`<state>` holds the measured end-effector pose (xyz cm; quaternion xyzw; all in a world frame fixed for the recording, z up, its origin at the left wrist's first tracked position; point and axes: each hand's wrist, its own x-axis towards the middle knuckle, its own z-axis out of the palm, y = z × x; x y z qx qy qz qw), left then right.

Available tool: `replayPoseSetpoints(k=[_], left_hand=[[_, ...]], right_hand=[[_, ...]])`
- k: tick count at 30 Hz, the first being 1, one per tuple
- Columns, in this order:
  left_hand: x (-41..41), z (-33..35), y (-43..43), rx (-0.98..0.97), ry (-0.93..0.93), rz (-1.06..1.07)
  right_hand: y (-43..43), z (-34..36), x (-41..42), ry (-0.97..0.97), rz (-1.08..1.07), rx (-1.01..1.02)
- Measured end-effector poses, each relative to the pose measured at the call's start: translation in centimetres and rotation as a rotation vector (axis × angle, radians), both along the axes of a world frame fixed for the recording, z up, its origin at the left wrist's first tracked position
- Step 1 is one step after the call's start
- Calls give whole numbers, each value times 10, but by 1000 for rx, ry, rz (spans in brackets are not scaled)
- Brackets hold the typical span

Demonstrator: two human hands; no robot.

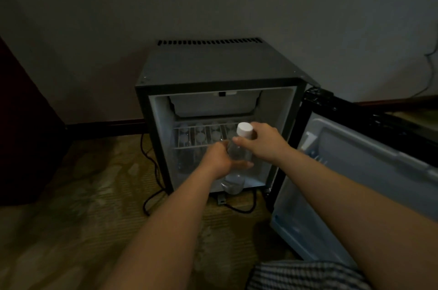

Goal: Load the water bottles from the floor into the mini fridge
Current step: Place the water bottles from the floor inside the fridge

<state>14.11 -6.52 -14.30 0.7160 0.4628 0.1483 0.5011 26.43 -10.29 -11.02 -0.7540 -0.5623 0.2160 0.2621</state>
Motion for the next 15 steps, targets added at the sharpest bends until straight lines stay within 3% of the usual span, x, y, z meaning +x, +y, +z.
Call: replayPoseSetpoints(k=[5, 15], left_hand=[[22, -25, 10, -12, 26, -51], [62, -64, 47, -86, -12, -12]], right_hand=[[9, -16, 21, -36, -9, -128], [47, -42, 42, 62, -113, -119]])
